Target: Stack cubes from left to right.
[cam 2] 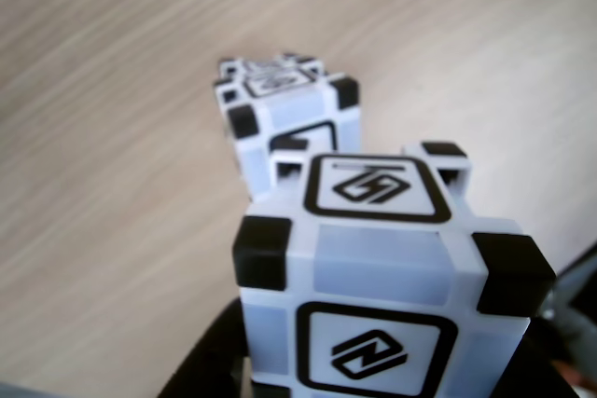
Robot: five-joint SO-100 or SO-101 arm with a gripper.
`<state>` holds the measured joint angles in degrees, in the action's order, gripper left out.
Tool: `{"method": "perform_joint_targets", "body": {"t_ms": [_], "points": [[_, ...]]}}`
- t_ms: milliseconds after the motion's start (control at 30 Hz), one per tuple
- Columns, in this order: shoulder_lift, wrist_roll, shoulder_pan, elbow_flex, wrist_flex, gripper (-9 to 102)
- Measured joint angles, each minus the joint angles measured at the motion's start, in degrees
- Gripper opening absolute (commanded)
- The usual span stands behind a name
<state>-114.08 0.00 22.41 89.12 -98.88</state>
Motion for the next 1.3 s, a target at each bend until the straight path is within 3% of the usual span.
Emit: {"method": "perform_joint_targets", "body": {"t_ms": [967, 1200, 1300], "points": [[4.83, 1.41, 0.0, 0.0, 0.0, 0], [4.83, 1.41, 0.0, 0.0, 0.0, 19], [4.83, 1.41, 0.0, 0.0, 0.0, 20]]}}
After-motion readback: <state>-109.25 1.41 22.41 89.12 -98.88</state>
